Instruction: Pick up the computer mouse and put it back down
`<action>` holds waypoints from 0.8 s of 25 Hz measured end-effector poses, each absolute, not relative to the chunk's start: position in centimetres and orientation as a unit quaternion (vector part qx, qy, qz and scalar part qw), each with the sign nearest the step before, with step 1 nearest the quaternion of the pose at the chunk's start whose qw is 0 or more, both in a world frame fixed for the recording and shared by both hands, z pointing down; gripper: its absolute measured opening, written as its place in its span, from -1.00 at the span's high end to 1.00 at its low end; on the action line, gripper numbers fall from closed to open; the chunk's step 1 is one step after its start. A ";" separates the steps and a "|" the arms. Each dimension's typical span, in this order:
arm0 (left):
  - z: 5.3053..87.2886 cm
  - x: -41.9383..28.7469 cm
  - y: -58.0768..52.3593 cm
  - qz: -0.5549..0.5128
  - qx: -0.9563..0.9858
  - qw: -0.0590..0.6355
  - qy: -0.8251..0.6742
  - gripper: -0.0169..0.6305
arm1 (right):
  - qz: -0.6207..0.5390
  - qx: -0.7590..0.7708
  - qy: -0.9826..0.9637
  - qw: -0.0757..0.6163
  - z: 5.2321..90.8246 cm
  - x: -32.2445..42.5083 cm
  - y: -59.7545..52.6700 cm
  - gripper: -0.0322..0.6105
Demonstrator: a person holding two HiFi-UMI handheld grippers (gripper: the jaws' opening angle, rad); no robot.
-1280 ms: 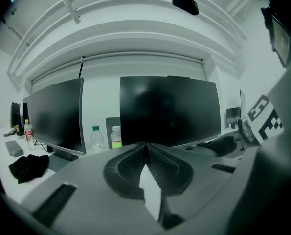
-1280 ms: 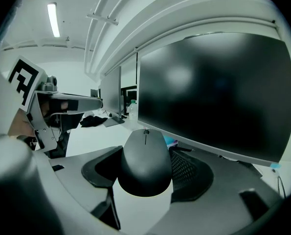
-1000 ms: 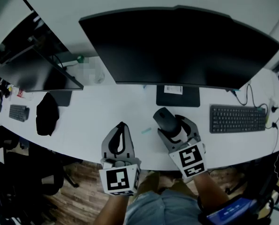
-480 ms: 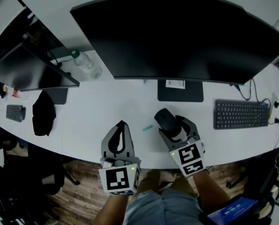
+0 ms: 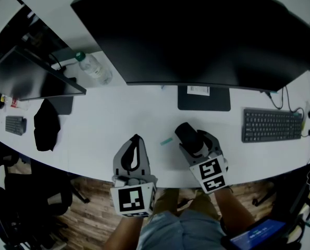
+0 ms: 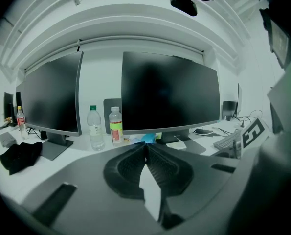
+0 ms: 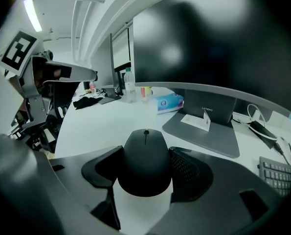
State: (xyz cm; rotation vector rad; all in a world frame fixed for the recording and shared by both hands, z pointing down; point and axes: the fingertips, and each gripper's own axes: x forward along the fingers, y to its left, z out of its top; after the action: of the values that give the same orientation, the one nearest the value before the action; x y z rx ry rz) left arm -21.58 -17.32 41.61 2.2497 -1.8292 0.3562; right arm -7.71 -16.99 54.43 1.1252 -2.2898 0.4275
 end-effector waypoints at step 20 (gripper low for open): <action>43.4 -22.1 -17.5 0.136 0.761 0.123 -0.622 0.92 | 0.171 0.415 -0.834 0.321 58.4 -7.6 -16.8 -0.05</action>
State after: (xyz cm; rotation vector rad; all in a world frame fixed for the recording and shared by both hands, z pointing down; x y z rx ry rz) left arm -22.11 -17.52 43.45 2.2215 -1.8141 0.3974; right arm -7.61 -16.80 58.44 1.0888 -2.1910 0.4486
